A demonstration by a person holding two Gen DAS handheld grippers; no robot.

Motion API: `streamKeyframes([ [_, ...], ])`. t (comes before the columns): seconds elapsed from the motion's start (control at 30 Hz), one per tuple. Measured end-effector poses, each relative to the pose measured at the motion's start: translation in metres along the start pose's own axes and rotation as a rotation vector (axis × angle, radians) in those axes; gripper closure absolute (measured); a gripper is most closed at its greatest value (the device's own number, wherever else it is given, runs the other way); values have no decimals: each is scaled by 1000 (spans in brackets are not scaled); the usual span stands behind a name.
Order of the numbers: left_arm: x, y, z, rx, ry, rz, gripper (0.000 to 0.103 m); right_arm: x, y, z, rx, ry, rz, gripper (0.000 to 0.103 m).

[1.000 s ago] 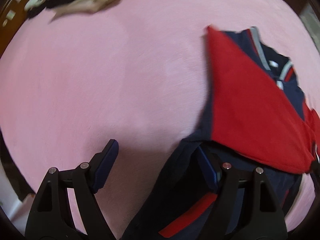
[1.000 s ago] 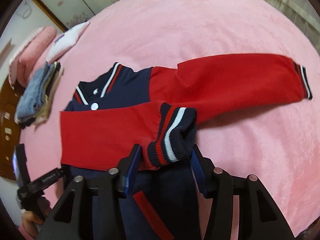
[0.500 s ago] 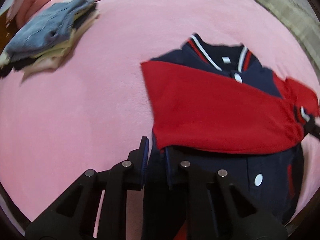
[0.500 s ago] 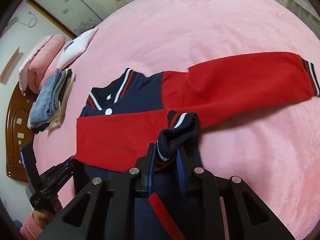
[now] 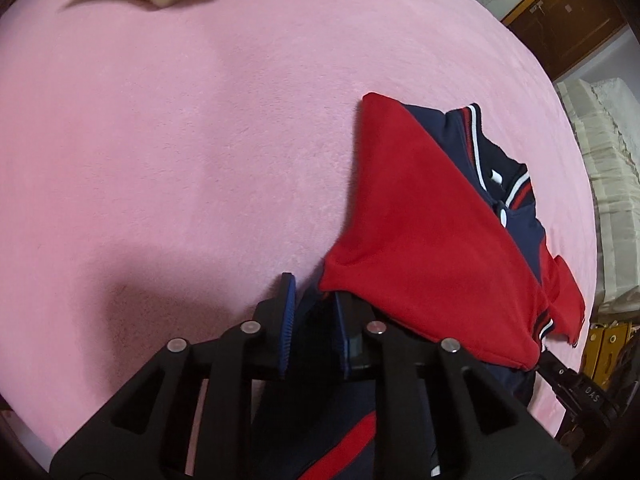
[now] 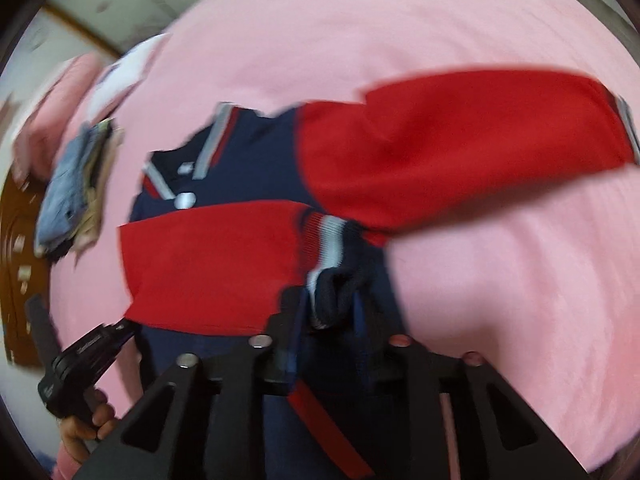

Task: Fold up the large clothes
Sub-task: 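Lay the sleeve flat across the chest with the right gripper and open it, then grasp the striped cuff of the other red sleeve with the right gripper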

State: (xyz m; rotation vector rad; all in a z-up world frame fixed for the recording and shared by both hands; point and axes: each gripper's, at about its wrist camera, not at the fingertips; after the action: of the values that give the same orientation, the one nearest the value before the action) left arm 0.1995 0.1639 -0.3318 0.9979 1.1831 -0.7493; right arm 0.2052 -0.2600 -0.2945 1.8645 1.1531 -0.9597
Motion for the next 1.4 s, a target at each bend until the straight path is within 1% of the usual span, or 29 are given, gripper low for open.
streamKeyframes([
  [0.07, -6, -4, -5, -2, 23, -25, 74, -7, -4, 6, 14, -66, 11, 76],
  [0.1, -10, -6, -8, -12, 36, -33, 70, -14, -6, 7, 8, -117, 24, 76],
  [0.13, -22, -3, -3, -24, 42, -36, 70, -19, -6, 7, -2, -146, 39, 76],
  [0.17, -30, -7, -6, -33, 45, -30, 70, -26, -7, 6, -20, -150, 67, 76],
  [0.2, -39, -10, -8, -24, 42, -16, 70, -33, -7, 1, -44, -127, 99, 76],
  [0.23, -52, -2, 3, -6, 34, 1, 70, -39, -7, -5, -75, -86, 126, 76],
  [0.3, -68, 1, 17, 68, -4, 45, 70, -39, -6, -23, -153, 48, 132, 76],
  [0.4, -65, 7, 57, 192, -67, 25, 70, -12, -5, -49, -199, 208, 6, 76],
  [0.47, -54, 14, 80, 232, -75, 4, 70, 12, -6, -63, -176, 250, -73, 76],
  [0.53, -38, 22, 100, 248, -41, -9, 70, 29, -8, -75, -192, 250, -100, 76],
  [0.57, -30, 28, 109, 253, 2, -20, 70, 35, -8, -79, -209, 236, -92, 76],
  [0.6, -22, 32, 112, 248, 77, -19, 73, 40, -7, -77, -211, 202, -80, 76],
  [0.63, -18, 34, 112, 235, 129, -13, 79, 46, -6, -71, -192, 158, -86, 76],
  [0.67, -12, 37, 107, 206, 166, -8, 87, 50, -3, -64, -155, 116, -93, 85],
  [0.73, -9, 41, 93, 136, 142, -3, 91, 42, 1, -42, -80, 113, -64, 103],
  [0.8, -9, 41, 87, 129, 156, 14, 100, 23, 3, -22, -64, 41, -3, 103],
  [0.83, -11, 40, 85, 141, 178, 25, 101, 10, 3, -15, -81, -17, 45, 103],
  [0.9, -20, 41, 82, 137, 182, 43, 102, -16, 3, -5, -113, -235, 130, 103],
  [0.93, -28, 43, 80, 120, 158, 58, 102, -25, 5, 0, -111, -246, 156, 103],
  [1.0, -45, 45, 78, 108, 99, 92, 102, -52, 9, 5, -94, -132, 234, 103],
  [1.03, -53, 48, 80, 114, 69, 105, 102, -57, 10, 1, -102, -83, 249, 103],
  [1.07, -59, 52, 87, 122, 65, 117, 102, -59, 13, -4, -121, -23, 246, 103],
  [1.13, -60, 63, 104, 161, -4, 97, 102, -47, 21, -24, -170, 96, 175, 103],
  [1.2, -50, 74, 124, 199, -69, 51, 102, -17, 26, -44, -189, 221, 76, 103],
  [1.23, -41, 78, 133, 225, -90, 29, 102, -3, 28, -53, -181, 259, 38, 103],
  [1.27, -32, 80, 142, 252, -83, 11, 102, 14, 27, -65, -167, 290, 3, 103],
  [1.3, -21, 84, 151, 272, -48, -10, 102, 31, 28, -73, -142, 308, -13, 103],
  [1.33, -8, 87, 157, 287, 2, -32, 102, 42, 26, -80, -112, 301, -13, 103],
  [1.4, 4, 91, 159, 295, 14, -50, 102, 62, 31, -83, -51, 259, -27, 103],
])
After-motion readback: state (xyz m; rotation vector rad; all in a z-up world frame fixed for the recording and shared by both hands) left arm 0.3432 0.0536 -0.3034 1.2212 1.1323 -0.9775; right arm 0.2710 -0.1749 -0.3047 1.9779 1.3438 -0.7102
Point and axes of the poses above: each gripper's, at about its wrist camera, not at the fingertips, and x roughly the way its jaws point, z to its right, y to its top, and after that the axes turned 13 degrees about y, right-handed
